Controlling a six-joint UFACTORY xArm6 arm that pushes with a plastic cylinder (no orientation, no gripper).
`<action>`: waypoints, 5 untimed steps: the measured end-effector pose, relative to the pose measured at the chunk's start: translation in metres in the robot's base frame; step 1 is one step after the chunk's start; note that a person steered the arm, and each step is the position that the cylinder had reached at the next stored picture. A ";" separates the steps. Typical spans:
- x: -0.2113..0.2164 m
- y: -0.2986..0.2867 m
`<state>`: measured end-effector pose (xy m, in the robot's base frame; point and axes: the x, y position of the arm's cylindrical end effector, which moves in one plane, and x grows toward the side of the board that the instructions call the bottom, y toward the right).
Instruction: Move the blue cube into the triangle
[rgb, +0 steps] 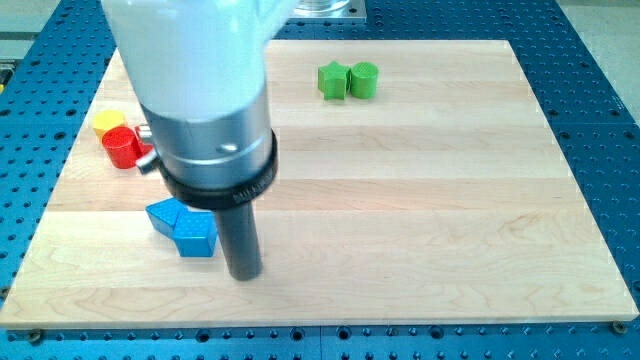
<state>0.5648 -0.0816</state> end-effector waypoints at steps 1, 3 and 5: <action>-0.022 -0.018; -0.024 -0.065; -0.020 -0.069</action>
